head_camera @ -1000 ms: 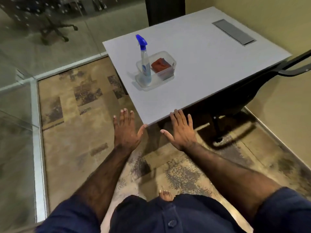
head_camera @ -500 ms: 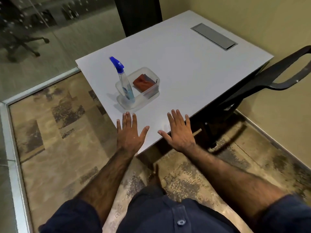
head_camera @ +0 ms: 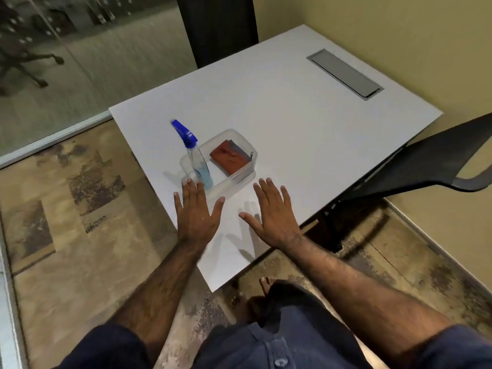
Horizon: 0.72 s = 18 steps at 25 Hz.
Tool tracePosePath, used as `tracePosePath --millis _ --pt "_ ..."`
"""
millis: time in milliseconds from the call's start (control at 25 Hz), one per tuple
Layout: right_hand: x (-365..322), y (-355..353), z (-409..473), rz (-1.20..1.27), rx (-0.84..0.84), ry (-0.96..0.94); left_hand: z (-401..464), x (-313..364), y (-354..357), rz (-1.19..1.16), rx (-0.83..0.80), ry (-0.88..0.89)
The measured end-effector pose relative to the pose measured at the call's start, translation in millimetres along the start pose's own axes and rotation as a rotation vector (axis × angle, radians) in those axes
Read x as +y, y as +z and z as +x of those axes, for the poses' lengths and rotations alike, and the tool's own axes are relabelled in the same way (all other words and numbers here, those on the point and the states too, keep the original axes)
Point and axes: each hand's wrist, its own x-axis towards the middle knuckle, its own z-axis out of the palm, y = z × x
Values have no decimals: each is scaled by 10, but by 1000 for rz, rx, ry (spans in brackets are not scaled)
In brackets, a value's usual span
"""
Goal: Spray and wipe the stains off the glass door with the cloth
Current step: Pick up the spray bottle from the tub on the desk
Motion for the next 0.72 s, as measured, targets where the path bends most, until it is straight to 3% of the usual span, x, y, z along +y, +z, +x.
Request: tracePosePath --millis 360,600,720 --pt "-266 -8 1202 310 1 -160 763 -269 -66 -95 -50 -225" --pt "-361 -39 1910 340 -47 -242 1127 -273 -196 -288 -98 -283" --pt "-416 -52 2135 335 -61 -331 1285 -322 -124 -263 -143 -287"
